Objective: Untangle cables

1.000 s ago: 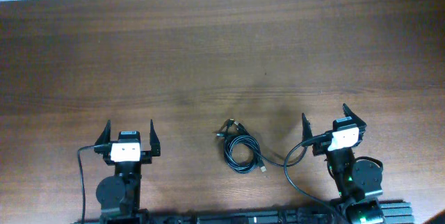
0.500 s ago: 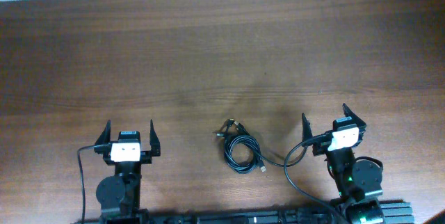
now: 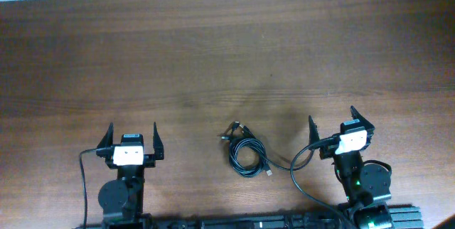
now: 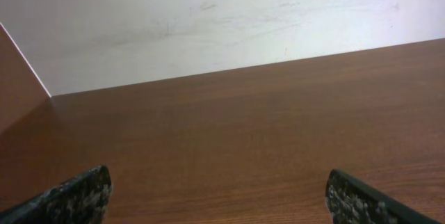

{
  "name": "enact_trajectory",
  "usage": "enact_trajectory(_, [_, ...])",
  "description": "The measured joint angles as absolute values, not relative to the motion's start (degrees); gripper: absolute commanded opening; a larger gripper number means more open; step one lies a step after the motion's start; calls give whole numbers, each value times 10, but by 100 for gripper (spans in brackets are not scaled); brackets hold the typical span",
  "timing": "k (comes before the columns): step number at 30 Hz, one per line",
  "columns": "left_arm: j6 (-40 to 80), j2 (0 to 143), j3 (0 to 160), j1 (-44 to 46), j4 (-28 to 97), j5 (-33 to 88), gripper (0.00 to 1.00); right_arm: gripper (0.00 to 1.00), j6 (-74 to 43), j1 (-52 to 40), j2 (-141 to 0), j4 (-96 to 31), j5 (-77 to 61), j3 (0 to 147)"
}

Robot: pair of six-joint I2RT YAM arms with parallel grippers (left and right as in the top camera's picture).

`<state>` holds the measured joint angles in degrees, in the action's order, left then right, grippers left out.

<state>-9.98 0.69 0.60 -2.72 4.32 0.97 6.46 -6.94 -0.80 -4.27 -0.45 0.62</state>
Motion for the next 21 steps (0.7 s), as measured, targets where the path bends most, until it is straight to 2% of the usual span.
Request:
enact_trajectory(15, [-81, 7, 9, -27, 37, 18, 99, 99, 65, -69, -8, -43, -4, 6])
enact_trajectory(21, [-63, 9, 58, -27, 84, 21, 99, 99, 65, -69, -8, -43, -4, 6])
